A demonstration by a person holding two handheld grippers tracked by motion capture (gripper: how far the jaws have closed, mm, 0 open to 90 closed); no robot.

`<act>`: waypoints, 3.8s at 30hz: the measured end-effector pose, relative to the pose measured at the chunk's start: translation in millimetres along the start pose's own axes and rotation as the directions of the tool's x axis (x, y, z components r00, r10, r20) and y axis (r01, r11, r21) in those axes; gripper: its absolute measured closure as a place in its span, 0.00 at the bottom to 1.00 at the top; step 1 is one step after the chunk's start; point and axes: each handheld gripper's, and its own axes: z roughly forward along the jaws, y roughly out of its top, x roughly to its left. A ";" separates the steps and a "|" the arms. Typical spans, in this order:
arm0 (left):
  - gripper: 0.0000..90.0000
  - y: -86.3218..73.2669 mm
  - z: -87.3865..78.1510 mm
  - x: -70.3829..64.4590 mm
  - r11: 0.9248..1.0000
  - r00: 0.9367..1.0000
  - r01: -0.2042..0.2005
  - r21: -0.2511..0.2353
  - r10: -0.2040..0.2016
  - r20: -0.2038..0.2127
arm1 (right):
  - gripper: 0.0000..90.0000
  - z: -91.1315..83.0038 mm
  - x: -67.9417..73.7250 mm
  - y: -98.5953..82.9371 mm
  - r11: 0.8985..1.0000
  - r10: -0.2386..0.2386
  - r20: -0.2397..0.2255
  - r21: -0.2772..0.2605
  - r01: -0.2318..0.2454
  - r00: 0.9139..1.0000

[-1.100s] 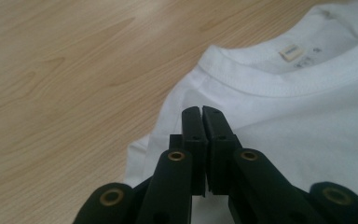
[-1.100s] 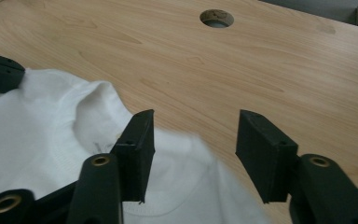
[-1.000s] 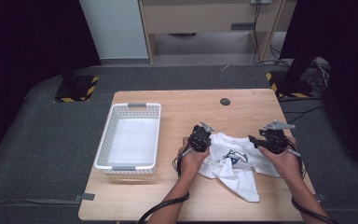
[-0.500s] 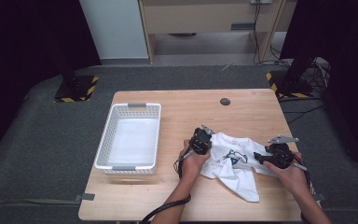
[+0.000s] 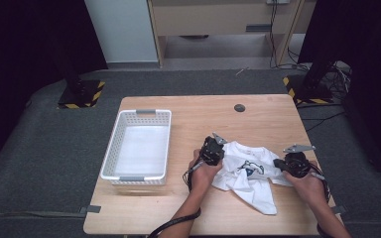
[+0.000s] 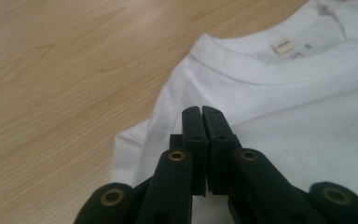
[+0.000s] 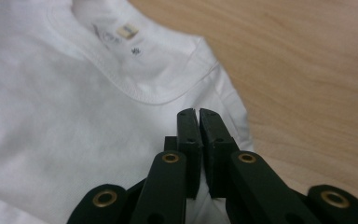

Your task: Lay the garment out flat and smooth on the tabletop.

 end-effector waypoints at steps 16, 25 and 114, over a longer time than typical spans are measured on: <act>0.99 30.6 -30.5 25.8 0.993 0.994 0.019 -0.116 -0.031 -0.103 | 0.98 -12.0 -0.9 59.6 0.992 -0.044 0.063 -0.116 0.051 0.997; 0.99 30.3 6.2 43.2 0.998 0.991 0.049 -0.043 -0.054 -0.123 | 0.97 28.3 -7.2 67.8 0.997 -0.003 0.109 -0.080 0.012 0.994; 0.48 -72.9 -51.0 -54.6 0.997 0.998 -0.066 0.035 0.066 0.018 | 0.52 -41.7 134.6 -69.0 0.981 -0.194 -0.069 -0.043 0.191 0.979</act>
